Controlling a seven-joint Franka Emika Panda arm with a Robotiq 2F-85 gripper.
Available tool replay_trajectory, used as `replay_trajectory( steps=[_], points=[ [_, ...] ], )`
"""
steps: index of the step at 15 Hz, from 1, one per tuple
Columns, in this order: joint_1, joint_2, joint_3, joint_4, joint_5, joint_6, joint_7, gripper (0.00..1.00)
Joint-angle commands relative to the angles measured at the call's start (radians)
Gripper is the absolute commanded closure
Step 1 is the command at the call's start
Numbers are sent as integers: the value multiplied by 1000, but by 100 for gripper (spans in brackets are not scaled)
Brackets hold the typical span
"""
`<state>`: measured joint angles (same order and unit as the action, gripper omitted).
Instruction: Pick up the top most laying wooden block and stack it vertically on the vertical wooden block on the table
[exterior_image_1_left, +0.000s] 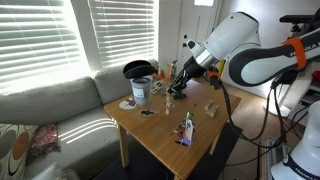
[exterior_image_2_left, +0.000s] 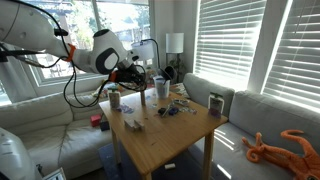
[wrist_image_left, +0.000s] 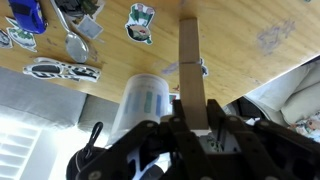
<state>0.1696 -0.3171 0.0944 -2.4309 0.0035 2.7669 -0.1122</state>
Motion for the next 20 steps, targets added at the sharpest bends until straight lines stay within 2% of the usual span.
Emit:
replay_trajectory(
  steps=[1, 8, 10, 11, 12, 14, 18, 20],
  points=[
    [-21, -7, 18, 2, -28, -14, 33, 93],
    [-23, -7, 17, 1, -26, -18, 35, 93],
    [-23, -7, 17, -1, -25, -18, 37, 86],
    [-23, -7, 17, -1, -25, -19, 37, 78],
    [-24, -7, 18, 0, -26, -21, 38, 46],
    [-24, -7, 18, 1, -25, -23, 39, 39],
    [-25, -10, 18, 6, -28, -25, 40, 10],
    [-34, -20, 22, 16, -40, -28, 45, 1]
  ],
)
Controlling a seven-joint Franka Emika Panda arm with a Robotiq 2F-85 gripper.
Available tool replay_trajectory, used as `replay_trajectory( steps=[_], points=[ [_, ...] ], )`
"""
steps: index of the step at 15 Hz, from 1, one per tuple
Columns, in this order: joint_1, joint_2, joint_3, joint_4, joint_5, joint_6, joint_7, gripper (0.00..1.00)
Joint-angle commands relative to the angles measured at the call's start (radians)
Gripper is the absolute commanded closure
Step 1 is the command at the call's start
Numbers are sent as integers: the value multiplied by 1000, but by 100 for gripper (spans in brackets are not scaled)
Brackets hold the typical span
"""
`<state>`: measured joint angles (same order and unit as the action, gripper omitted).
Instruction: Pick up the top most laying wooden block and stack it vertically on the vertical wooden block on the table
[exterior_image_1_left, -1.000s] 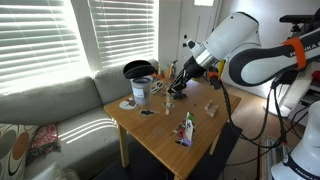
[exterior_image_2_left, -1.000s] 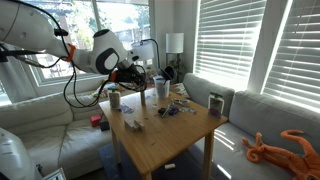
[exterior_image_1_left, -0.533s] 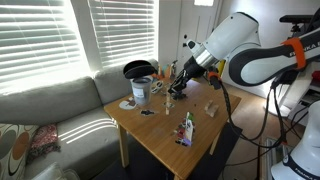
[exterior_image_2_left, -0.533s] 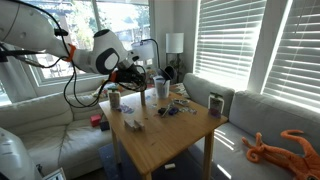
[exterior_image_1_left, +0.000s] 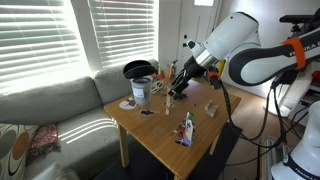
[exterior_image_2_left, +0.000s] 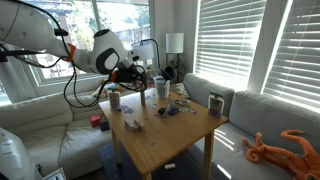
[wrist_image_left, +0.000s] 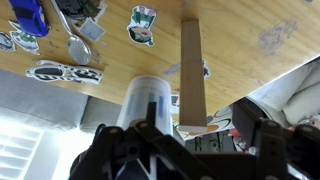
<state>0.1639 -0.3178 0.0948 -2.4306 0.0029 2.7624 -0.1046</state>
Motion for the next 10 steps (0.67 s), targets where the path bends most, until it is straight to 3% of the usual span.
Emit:
replay_trajectory(
  steps=[1, 6, 8, 9, 10],
  points=[
    [-30, -32, 23, 24, -47, -31, 39, 0],
    [-11, -158, 41, 75, -73, -118, 18, 0],
    [59, -209, 23, 93, -22, -80, -47, 0],
    [13, -143, 31, 88, -51, -72, -6, 0],
    [24, -163, 32, 95, -49, -77, -7, 0]
  ],
)
